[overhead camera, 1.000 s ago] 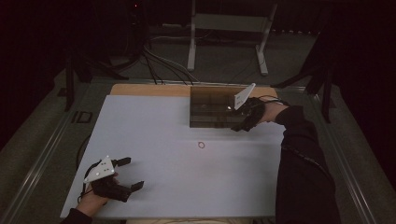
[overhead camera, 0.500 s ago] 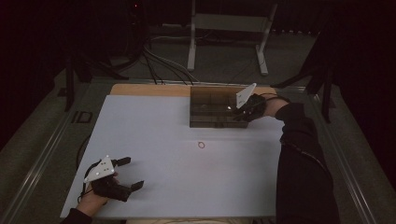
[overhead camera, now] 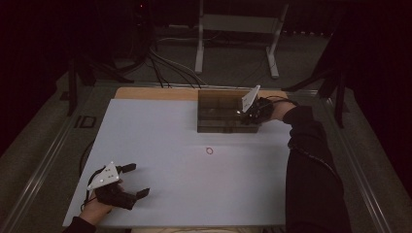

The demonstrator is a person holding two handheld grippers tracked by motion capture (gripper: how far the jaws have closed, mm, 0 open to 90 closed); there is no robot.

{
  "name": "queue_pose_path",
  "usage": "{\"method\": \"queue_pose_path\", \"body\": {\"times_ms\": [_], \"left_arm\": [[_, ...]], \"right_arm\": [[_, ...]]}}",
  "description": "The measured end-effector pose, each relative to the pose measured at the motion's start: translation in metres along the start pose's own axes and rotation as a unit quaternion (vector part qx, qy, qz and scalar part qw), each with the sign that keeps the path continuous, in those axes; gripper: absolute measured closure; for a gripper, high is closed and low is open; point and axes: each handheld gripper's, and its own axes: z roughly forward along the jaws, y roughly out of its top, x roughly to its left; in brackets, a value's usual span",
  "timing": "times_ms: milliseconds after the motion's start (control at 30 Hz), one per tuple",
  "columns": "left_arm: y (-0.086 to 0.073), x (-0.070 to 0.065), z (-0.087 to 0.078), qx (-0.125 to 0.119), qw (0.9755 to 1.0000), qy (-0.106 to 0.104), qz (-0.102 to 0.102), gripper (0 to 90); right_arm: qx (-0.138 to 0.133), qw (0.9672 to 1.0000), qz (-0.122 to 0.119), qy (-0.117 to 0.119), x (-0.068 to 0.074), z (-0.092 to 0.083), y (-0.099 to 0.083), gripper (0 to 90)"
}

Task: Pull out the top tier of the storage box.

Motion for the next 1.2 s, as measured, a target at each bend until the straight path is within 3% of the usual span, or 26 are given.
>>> {"method": "queue_pose_path", "body": {"times_ms": [167,700,1200], "left_arm": [[0.000,0.000,0.000,-0.001,1.0000,0.002,-0.001,0.0],[0.000,0.001,0.000,-0.002,1.0000,0.004,-0.002,0.0],[0.000,0.001,0.000,-0.004,1.0000,0.006,-0.004,0.0]], "right_arm": [[-0.001,1.0000,-0.004,0.006,0.000,0.000,0.000,86.0],[-0.016,0.9981,-0.005,0.059,0.014,-0.002,-0.002,89.1],[-0.020,0.9970,-0.014,0.073,0.027,-0.005,-0.005,89.4]]}}
